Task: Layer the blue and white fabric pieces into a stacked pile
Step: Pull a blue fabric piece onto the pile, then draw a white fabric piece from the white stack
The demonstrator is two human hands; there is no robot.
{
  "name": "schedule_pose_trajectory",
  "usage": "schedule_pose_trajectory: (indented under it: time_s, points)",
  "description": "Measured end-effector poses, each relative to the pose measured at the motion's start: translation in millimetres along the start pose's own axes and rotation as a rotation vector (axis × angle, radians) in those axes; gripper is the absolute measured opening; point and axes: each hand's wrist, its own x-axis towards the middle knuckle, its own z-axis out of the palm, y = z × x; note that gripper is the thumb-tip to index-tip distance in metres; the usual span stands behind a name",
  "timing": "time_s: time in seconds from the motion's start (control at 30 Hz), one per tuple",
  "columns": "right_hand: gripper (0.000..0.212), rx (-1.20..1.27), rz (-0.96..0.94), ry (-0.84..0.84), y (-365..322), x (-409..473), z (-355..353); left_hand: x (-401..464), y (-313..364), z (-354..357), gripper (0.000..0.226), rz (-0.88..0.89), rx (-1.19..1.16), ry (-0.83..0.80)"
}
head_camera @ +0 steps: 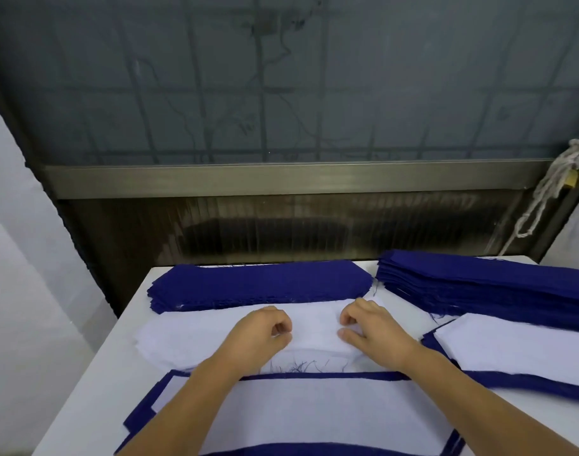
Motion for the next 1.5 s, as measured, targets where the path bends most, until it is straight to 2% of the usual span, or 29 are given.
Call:
schedule_pose_trajectory:
  time_s: [0.13, 0.23, 0.33, 0.43, 0.57, 0.67, 0.87, 1.03, 1.33, 1.5]
  points:
    - [0.009, -0.023, -0.020, -0.023, 5, 8, 3, 12, -7, 4, 0.005, -0.002, -0.047, -0.052]
    - [0.012, 0.015, -0.001, -0.024, 6, 14, 4, 17, -7, 4, 0.019, -0.038, -0.067, -0.080]
    - [0.026, 0.012, 0.062, -0.052, 5, 23, 4, 24, -2, 9, 0.031, -0.089, 0.033, -0.093]
    - [0.031, 0.030, 0.137, -0.074, 1, 28, 3, 29, 1, 9, 0.014, -0.075, 0.098, -0.075]
    - [0.029, 0.099, 0.187, -0.108, -3, 28, 2, 30, 5, 9, 0.015, -0.055, 0.150, -0.059]
    - [0.032, -0.038, 0.121, -0.127, -6, 23, 3, 30, 6, 10, 0.014, -0.035, 0.192, -0.039]
    - [0.005, -0.048, 0.023, -0.094, -1, 17, 3, 20, -2, 6, 0.008, -0.032, 0.214, -0.005]
    - [0.009, -0.061, 0.008, -0.076, -1, 13, 3, -3, -39, -13, 0.010, -0.084, 0.303, 0.106]
    - [0.008, -0.022, 0.055, -0.089, -1, 12, 1, -54, -105, -70, 0.014, -0.305, 0.342, 0.127]
    - [0.011, 0.020, 0.073, -0.101, -6, -5, -18, -70, -97, -76, 0.014, -0.266, 0.271, 0.147]
